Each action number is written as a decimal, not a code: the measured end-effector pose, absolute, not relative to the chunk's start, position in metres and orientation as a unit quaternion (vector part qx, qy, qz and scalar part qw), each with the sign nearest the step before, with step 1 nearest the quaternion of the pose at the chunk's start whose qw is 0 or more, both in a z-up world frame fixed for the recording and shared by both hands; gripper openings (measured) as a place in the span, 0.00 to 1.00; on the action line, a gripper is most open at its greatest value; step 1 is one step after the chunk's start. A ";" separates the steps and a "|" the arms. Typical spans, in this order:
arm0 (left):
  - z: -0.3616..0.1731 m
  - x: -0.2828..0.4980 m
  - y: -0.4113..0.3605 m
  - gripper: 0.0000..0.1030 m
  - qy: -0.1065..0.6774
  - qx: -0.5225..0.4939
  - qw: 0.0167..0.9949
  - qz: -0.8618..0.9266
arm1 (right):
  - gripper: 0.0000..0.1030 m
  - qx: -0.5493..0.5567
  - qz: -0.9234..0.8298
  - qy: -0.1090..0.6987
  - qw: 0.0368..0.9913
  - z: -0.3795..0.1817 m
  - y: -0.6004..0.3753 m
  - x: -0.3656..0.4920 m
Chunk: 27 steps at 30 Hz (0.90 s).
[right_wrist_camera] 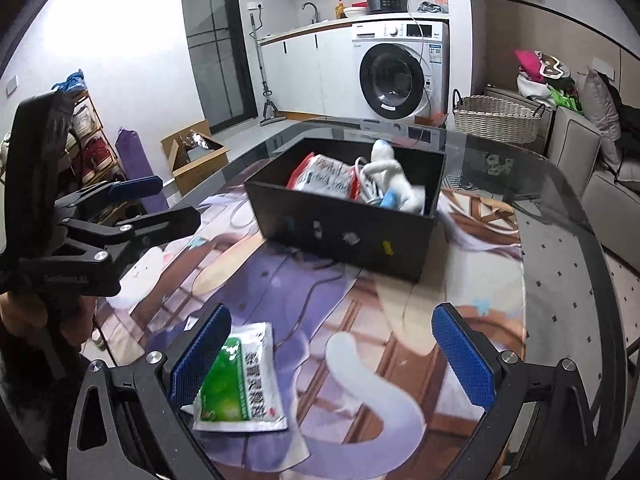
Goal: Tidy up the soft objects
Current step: 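Withdraw both grippers from the box toward the two green medicine packets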
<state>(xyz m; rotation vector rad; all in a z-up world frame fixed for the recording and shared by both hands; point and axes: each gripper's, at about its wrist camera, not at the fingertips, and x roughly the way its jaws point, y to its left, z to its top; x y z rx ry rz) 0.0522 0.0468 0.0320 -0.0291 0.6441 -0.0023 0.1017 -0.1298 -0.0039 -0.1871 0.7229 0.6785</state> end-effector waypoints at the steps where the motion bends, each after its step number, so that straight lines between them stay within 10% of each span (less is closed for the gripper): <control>1: 0.030 0.049 0.047 1.00 0.320 -0.012 0.947 -0.001 | 0.99 -0.091 0.331 0.349 0.872 -0.006 -0.129 0.099; 27: -0.022 0.011 0.053 1.00 0.385 -0.041 0.922 -0.002 | 0.99 -0.141 0.375 0.404 0.822 -0.057 -0.085 0.078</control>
